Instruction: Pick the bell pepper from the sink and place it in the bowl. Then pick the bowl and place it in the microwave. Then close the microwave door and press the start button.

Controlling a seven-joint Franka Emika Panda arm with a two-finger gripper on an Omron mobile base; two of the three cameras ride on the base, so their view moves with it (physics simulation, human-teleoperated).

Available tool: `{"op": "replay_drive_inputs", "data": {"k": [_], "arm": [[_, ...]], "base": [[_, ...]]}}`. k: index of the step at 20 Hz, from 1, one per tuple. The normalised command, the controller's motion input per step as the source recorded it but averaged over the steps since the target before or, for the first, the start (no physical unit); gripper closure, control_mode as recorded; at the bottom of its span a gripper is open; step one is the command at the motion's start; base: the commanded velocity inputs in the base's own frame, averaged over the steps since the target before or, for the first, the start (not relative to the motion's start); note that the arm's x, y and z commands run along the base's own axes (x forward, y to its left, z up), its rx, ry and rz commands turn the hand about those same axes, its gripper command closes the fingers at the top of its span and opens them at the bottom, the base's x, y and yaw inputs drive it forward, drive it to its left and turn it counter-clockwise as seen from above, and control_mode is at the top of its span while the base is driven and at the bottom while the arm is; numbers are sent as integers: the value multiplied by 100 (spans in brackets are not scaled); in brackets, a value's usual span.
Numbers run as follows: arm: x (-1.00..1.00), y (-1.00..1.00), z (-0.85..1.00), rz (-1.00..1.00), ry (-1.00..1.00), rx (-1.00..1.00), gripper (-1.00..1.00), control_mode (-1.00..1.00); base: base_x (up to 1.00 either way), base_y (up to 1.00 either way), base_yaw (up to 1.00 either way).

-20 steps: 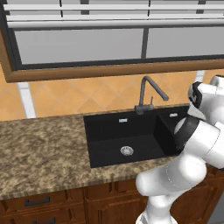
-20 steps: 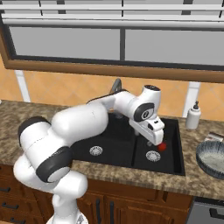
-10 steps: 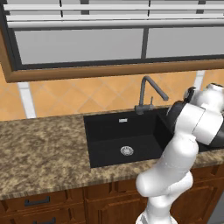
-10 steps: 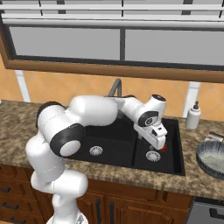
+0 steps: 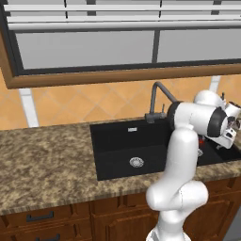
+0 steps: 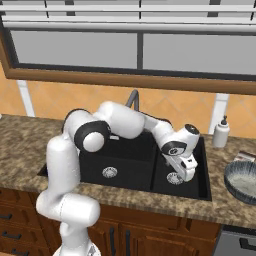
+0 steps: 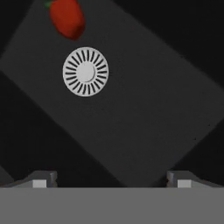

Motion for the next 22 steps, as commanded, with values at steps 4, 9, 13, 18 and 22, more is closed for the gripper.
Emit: {"op": "replay_drive_inputs", "data": {"k": [4, 9, 13, 18, 22], "arm": [[33, -36, -3, -4, -6, 22, -100, -100], [40, -2, -11, -5, -2, 10, -100, -100], [49, 20, -41, -3, -5, 0, -100, -100], [33, 0, -39, -13, -1, -1, -100, -100], [36, 8, -36, -20, 0, -2, -100, -100]], "base": [[0, 0, 0], [0, 0, 0], [0, 0, 0], [0, 0, 0], [0, 0, 0]]}}
